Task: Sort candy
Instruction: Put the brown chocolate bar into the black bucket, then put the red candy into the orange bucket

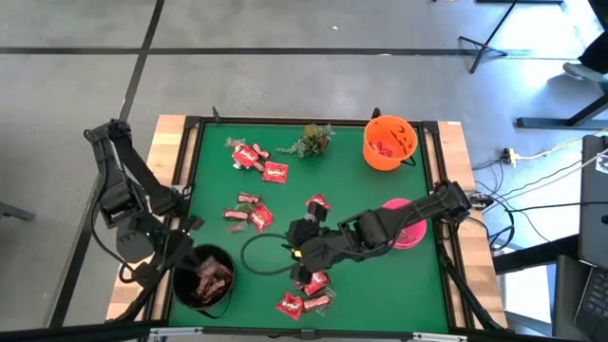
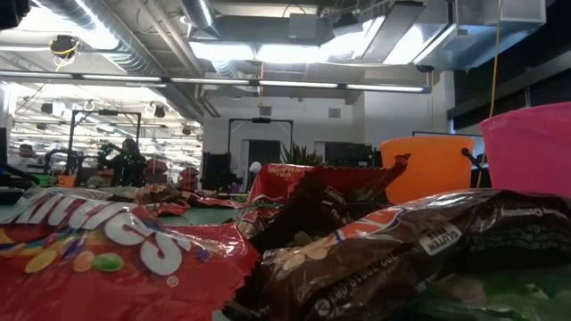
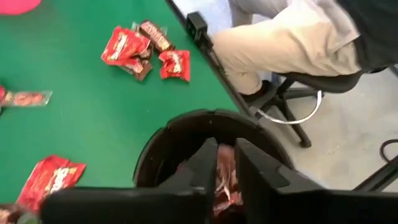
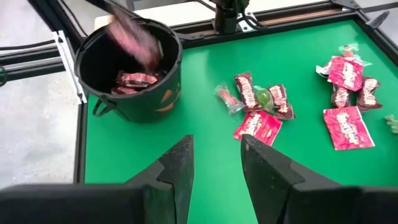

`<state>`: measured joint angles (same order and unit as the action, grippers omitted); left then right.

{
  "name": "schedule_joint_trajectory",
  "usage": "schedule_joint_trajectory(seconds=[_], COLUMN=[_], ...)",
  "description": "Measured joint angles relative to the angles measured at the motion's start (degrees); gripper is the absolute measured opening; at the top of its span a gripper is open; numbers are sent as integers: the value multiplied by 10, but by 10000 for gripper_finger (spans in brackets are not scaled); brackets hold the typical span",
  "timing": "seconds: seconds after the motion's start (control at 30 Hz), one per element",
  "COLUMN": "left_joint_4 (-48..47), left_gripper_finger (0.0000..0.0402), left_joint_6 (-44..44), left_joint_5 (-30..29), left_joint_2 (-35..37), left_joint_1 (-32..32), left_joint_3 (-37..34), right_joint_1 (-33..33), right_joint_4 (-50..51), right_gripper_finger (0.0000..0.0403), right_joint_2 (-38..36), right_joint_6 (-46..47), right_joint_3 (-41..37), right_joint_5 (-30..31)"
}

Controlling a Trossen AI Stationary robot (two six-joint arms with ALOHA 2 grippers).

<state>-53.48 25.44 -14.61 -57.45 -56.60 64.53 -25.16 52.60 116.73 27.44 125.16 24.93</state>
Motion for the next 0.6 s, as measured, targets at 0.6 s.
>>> schedule_joint_trajectory(seconds=[0.6], left_joint_4=[-1], left_gripper_finger=[154], left_joint_6=[-140], left_joint_5=[-184], left_joint_2=[28], left_joint_1=[30], left_joint_3=[-1], right_joint_1=[5], right_joint_4=[170], right_gripper_finger=[128], right_joint_2=[4], right_joint_6=[136], right_joint_3=[-84], right_joint_5=[55])
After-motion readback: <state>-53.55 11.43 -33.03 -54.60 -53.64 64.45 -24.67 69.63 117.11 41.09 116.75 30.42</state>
